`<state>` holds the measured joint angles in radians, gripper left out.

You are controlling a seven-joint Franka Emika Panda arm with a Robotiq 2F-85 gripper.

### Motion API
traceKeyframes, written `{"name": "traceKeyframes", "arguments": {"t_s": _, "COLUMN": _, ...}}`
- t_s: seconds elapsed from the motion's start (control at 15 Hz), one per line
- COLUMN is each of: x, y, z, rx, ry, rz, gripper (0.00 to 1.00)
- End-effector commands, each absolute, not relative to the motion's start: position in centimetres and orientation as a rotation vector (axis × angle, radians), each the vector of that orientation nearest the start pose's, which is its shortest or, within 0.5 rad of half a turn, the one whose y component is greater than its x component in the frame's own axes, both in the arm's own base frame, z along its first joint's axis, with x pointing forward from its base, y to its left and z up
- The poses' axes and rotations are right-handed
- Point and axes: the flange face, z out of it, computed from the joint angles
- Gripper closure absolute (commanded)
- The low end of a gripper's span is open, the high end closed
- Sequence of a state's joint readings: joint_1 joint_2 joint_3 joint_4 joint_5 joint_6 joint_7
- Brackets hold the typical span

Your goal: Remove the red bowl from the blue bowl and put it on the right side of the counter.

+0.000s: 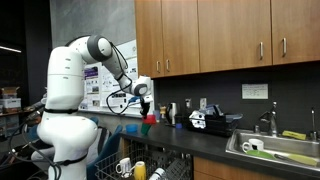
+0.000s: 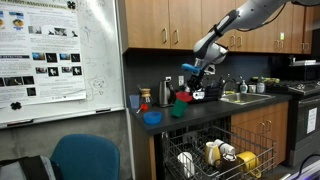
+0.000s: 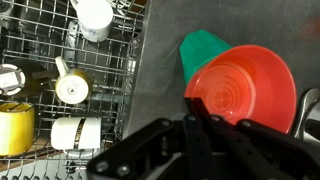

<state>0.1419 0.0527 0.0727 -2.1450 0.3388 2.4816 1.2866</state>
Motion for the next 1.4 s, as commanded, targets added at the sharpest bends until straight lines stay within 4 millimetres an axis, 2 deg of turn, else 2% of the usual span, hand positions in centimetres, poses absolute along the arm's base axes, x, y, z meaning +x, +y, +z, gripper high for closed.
{"name": "traceKeyframes", "arguments": {"t_s": 0.0, "x": 57.1, "y": 13.4, "z": 41.6, "rx": -2.193, "ry": 1.617, "rz": -0.043, "gripper": 0.99}}
{"name": "traceKeyframes", "arguments": {"t_s": 0.27, "x": 57.6, "y": 15.3, "z": 41.8, "rx": -2.208, "ry": 1.542, "rz": -0.023, "gripper": 0.99}}
{"name": "traceKeyframes", "arguments": {"t_s": 0.47, "x": 57.8, "y": 15.5, "z": 41.5, "rx": -2.203, "ry": 1.539, "rz": -0.013, "gripper": 0.99}}
{"name": "traceKeyframes", "arguments": {"t_s": 1.0, "x": 57.0, "y": 11.3, "z": 40.7, "rx": -2.141, "ry": 1.664, "rz": -0.026, "gripper": 0.99}}
{"name": "traceKeyframes", "arguments": {"t_s": 1.33, "x": 56.5, "y": 9.7, "z": 38.7, "rx": -2.115, "ry": 1.758, "rz": 0.01, "gripper": 0.99}}
